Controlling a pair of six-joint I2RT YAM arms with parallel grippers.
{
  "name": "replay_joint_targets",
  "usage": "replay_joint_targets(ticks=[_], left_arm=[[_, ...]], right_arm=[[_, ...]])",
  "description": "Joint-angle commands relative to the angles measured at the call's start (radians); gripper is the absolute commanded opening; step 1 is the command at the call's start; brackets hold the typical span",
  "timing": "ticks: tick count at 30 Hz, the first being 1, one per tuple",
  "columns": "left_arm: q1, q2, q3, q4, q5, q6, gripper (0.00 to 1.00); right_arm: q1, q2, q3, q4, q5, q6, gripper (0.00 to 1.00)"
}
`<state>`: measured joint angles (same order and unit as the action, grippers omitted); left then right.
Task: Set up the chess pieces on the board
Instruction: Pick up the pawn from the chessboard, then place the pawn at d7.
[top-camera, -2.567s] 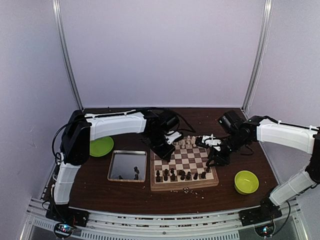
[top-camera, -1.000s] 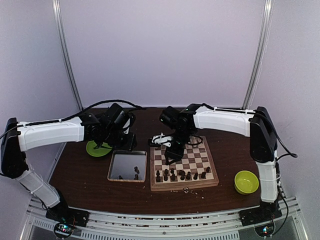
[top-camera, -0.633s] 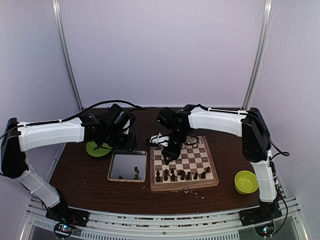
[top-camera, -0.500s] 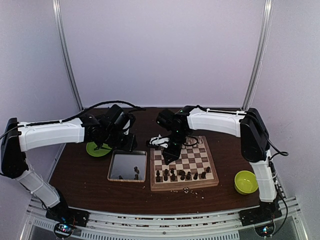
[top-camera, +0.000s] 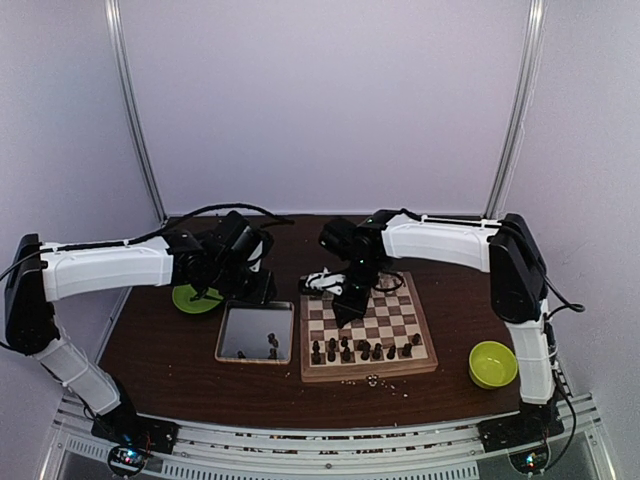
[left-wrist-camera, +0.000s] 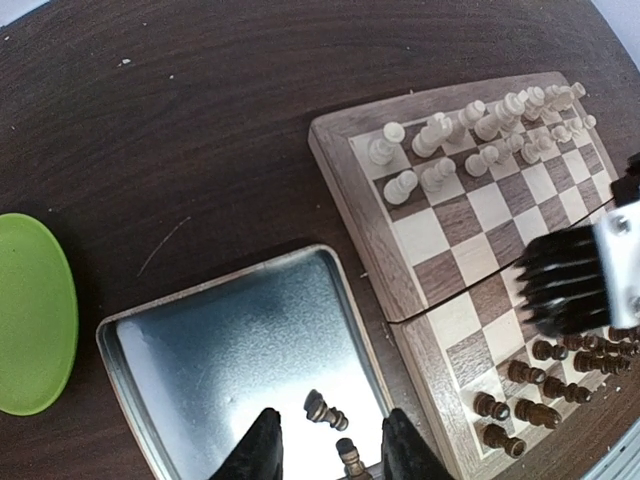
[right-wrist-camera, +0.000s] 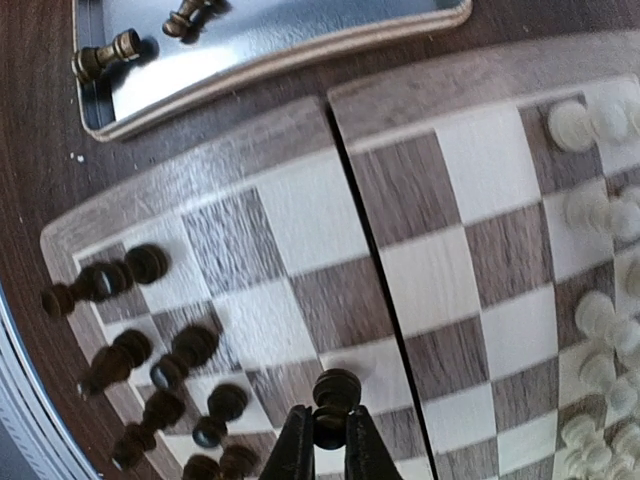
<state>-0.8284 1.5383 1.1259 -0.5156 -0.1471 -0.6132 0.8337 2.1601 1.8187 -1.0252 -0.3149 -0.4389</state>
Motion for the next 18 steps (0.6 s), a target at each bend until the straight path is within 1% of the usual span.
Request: replay_joint_targets(ticks=[1, 6, 10, 13, 18], left_arm=[[-0.002, 0.011, 0.025, 0.042, 0.012, 0.006, 0.34], [-0.002, 0.018, 0.025, 0.047, 0.014, 0.009, 0.34], [-0.002, 0.029, 0.025, 0.052, 0.025, 0.007, 0.34], [-0.001, 0.034, 0.024, 0.055, 0.030, 0.004, 0.34], [-0.002, 0.035, 0.022, 0.058, 0.032, 0.000, 0.34]], right_arm=[[-0.058, -0.166, -0.106, 0.004, 0.031, -0.016, 0.04], [-0.083, -0.283, -0.272, 0.036, 0.043, -0.040, 0.05], [-0.084, -0.328, -0.363, 0.058, 0.003, -0.060, 0.05], [-0.084, -0.327, -0.386, 0.062, -0.036, -0.063, 0.05], [-0.082, -0.296, -0.373, 0.048, -0.092, -0.077, 0.07]])
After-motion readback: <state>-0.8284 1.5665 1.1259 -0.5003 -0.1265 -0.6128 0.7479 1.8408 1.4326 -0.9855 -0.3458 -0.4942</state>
